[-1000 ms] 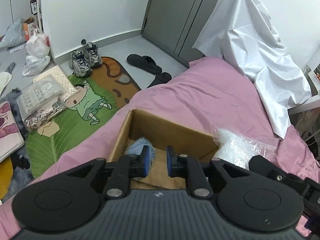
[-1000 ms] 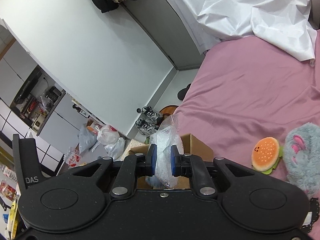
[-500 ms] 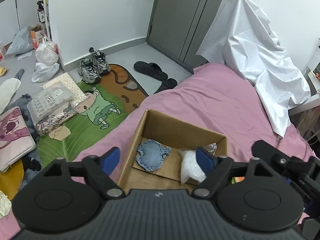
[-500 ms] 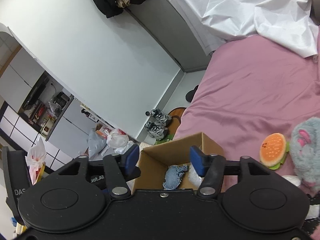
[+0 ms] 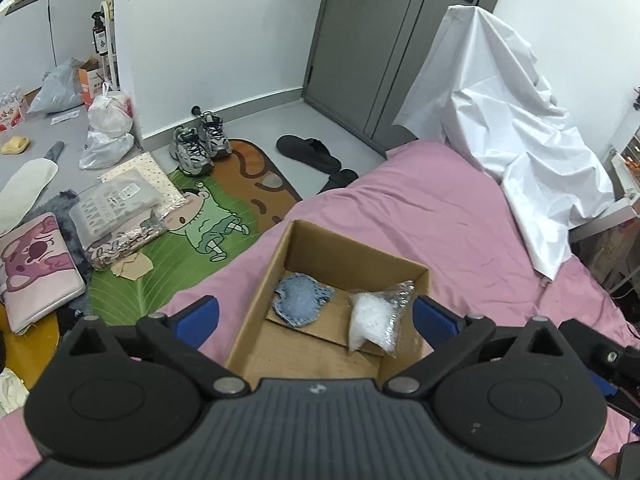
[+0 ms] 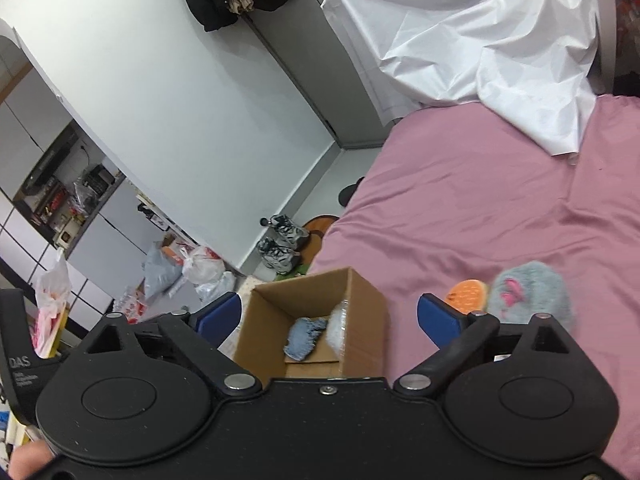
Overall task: Organize soft objects
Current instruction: 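Move both open tools back toward the remaining items on the bed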
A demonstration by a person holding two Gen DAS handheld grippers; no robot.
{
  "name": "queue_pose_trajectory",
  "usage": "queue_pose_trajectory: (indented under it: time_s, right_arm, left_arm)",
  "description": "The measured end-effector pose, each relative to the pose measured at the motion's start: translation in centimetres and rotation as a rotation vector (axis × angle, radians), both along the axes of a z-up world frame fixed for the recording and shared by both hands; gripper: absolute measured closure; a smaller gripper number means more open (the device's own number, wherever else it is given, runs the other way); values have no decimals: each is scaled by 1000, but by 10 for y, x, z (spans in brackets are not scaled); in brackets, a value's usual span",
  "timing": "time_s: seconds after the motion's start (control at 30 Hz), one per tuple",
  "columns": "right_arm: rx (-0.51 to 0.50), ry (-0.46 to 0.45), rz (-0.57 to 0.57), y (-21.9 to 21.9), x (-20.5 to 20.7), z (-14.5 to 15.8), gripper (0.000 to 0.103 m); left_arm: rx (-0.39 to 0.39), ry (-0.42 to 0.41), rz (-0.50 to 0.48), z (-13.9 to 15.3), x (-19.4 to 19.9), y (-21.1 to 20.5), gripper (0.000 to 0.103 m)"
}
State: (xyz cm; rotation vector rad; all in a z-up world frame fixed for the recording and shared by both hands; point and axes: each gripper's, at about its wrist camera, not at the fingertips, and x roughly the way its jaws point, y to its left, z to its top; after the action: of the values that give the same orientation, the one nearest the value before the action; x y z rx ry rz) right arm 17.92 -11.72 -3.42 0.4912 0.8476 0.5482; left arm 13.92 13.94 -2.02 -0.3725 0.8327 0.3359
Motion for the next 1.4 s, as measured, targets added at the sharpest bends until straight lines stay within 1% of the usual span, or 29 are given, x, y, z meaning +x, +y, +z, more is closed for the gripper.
queue_pose_trajectory:
  time_s: [0.23,0.33,0.57,0.67,0.8,1.13,1.27,1.4]
  right_arm:
    - [-63,11,11,-19,-16,0,5]
    - [-71,16,-4,-31,-24,-1,4]
    - [-76,33,-52,-57,-41,-5,0]
    - [-83,32,-59,-64,-46,-7,0]
    - [-94,37,-67,-72,-52,-10,0]
    - [-94,47,-98,-99,-68,-14,0]
    - [-75,79,-118,-112,-71,-20,0]
    - [-57,99,-138,-125,-73,-24,0]
  left_arm:
    - [-23,-6,-27,1,-10,-17,0]
    - [-56,-23,-30,2,-14,-22,0]
    - [-34,-40,-81,6,-22,-50,0]
    - [-25,-32,-107,5,-24,-62,0]
    - [-36,-19,-132,2,-29,-76,0]
    - [3,20,-158,-3,-34,-110,0]
    - [14,34,-159,-6,-36,-123,0]
    - [8,45,-171,-9,-37,-133,0]
